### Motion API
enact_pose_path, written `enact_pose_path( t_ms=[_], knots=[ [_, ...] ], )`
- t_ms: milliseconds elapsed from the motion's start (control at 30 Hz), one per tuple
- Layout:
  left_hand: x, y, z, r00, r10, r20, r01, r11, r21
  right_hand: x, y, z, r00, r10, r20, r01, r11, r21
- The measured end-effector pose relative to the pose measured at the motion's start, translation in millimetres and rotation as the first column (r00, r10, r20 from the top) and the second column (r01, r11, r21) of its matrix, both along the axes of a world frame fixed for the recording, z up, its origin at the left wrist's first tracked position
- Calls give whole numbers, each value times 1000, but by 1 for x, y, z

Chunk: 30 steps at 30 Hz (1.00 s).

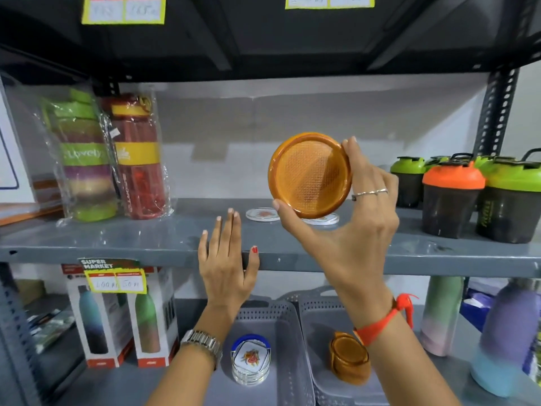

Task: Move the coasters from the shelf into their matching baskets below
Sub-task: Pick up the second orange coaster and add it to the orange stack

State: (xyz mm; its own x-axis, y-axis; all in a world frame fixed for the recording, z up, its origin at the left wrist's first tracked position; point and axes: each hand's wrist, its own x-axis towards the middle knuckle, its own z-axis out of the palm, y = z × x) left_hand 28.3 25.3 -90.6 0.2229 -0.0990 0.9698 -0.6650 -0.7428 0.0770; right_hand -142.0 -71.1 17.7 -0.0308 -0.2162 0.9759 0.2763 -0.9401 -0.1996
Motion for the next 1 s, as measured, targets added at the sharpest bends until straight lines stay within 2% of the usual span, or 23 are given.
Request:
enact_pose_path(
  t_ms=[267,467,600,667,833,900,1000],
  knots=[
    [1,-1,0,1000,-14,19,15,1000,-27,-2,0,-35,983,103,-149,-91,992,82],
    [-2,-11,-4,999,11,39,-6,994,-113,-10,-2,-129,971,165,-173,-137,976,167],
    [-2,-17,-8,998,8,65,1,990,-141,3,-21,-190,931,115,-346,-50,980,191],
    [2,-17,-10,996,14,87,-2,991,-137,18,-42,-215,853,90,-515,43,970,241],
    [6,-18,-13,989,33,141,-12,989,-149,55,-99,-258,533,87,-842,394,855,338],
    [8,-18,-15,988,48,146,-23,986,-165,67,-119,-268,403,95,-910,491,817,303],
    [9,-18,-15,984,58,168,-28,985,-172,79,-142,-280,288,121,-950,574,772,272]
  ],
)
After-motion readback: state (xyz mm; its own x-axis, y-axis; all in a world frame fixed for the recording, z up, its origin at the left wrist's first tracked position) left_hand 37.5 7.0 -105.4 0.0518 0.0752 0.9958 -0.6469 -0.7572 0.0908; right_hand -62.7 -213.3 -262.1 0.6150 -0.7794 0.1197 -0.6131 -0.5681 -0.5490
